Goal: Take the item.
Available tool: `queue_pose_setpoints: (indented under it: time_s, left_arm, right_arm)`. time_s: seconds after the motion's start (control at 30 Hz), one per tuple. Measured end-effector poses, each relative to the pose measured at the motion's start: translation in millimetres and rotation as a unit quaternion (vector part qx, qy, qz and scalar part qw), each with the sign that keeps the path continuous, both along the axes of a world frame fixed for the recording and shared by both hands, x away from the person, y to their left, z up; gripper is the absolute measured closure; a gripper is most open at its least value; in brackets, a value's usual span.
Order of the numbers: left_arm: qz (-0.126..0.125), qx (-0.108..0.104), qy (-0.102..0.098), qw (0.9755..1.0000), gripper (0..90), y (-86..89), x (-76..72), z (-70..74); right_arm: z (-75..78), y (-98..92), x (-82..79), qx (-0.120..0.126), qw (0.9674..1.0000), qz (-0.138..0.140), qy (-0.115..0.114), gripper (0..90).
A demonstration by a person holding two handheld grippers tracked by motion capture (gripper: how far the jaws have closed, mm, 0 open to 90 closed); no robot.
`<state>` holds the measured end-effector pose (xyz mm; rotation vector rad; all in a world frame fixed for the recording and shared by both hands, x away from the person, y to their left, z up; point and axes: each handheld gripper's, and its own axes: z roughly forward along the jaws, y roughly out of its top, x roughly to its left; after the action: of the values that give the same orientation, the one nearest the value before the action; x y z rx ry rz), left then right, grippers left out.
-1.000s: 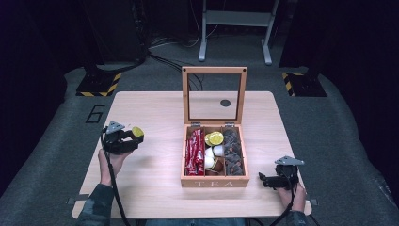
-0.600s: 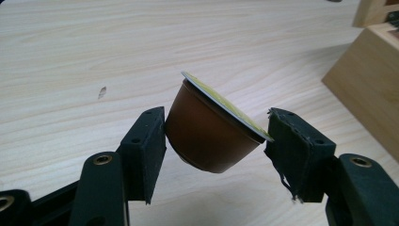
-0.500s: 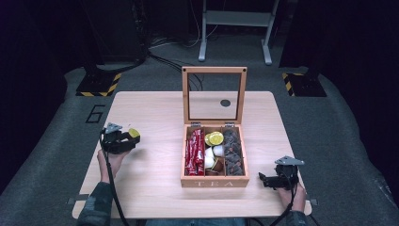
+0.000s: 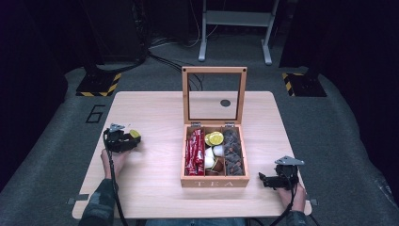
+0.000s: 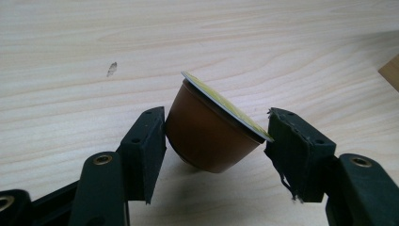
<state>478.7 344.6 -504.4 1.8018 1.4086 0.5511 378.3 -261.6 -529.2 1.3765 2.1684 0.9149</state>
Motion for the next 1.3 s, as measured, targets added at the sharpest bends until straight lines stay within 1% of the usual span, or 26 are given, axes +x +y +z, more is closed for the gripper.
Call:
queue_pose_setpoints:
  time_s: [0.03,0.1,0.13,0.2,0.23,0.27,0.33,0.4,0.43,0.6,0.73,0.83,0.87,0.9,0.97,1.13,1.17,1.2,1.23,1.3]
  left_arm:
    - [-0.001,0.005,0.004,1.0,38.6,1.0,1.0,-1.2]
    - [0.007,0.0,0.004,1.0,38.6,0.0,3.3,-4.8]
    - [0.005,0.002,0.006,1.0,38.6,0.0,4.6,-5.9]
    - [0.009,-0.004,0.005,0.9999,38.6,-0.7,6.7,-8.0]
    - [0.01,-0.005,0.009,0.9999,38.6,-1.2,7.4,-8.3]
    - [0.012,-0.004,0.006,0.9999,38.6,-2.1,8.3,-9.2]
    - [0.012,-0.002,0.009,0.9999,38.5,-4.0,9.8,-10.8]
    - [0.009,0.012,0.01,0.9998,38.5,-4.8,11.6,-12.0]
    - [0.011,0.011,0.01,0.9998,38.5,-5.4,11.8,-12.7]
    - [0.013,0.029,0.011,0.9994,38.5,-9.0,12.5,-12.1]
    - [0.012,0.036,0.016,0.9992,37.4,-10.4,13.0,-12.4]
    - [0.014,0.034,0.02,0.9991,33.8,-10.3,12.9,-13.1]
    - [0.015,0.035,0.024,0.999,32.4,-10.2,12.6,-12.7]
    - [0.013,0.037,0.025,0.9989,31.1,-9.5,12.4,-12.5]
    - [0.015,0.034,0.024,0.999,29.0,-9.2,11.4,-11.6]
    - [0.019,0.032,0.016,0.9992,22.0,-8.4,7.9,-6.4]
    - [0.02,0.035,0.015,0.9991,20.7,-8.1,6.9,-4.5]
    - [0.024,0.034,0.012,0.9991,18.5,-8.5,6.0,-3.0]
    - [0.018,0.036,0.01,0.9991,18.5,-7.3,4.6,-0.9]
    - [0.023,0.031,0.003,0.9993,17.3,-7.2,1.6,3.0]
  right_arm:
    - [0.0,0.0,0.0,0.0,1.0,0.0,0.0,0.6]
    - [0.0,0.0,0.0,0.0,1.0,0.0,0.0,0.6]
    - [0.0,-0.1,0.0,0.0,1.0,0.001,0.0,0.6]
    - [0.0,0.0,0.0,0.0,1.0,0.0,0.0,0.6]
    - [0.0,0.0,0.0,0.0,1.0,0.0,0.0,0.6]
    - [-0.3,0.1,0.1,0.0,1.0,-0.001,-0.002,0.6]
    - [-0.1,0.0,0.0,0.0,1.0,0.0,-0.001,0.6]
    - [-0.1,0.0,0.1,0.0,1.0,0.0,-0.001,0.6]
    - [0.1,0.0,0.0,0.0,1.0,0.0,0.0,0.7]
    - [0.0,0.0,0.0,0.0,1.0,0.0,0.0,0.6]
    - [-0.2,0.1,0.1,0.0,1.0,0.0,-0.002,0.6]
    - [0.0,-0.1,0.0,0.0,1.0,0.0,0.0,0.7]
    - [0.0,0.0,0.0,0.0,1.0,0.0,0.0,0.6]
    - [0.0,-0.1,0.0,0.0,1.0,0.0,0.0,0.6]
    - [0.0,0.0,0.0,0.0,1.0,0.0,0.0,0.7]
    - [-0.2,0.0,0.1,0.0,1.0,0.0,-0.001,0.6]
    - [0.0,0.0,0.0,0.0,1.0,0.0,0.0,0.7]
    - [-0.1,0.1,0.0,0.0,1.0,-0.001,-0.001,0.6]
    - [-0.1,0.1,0.0,0.0,1.0,-0.001,-0.001,0.6]
    - [0.1,0.0,0.0,0.0,1.0,0.0,0.001,0.7]
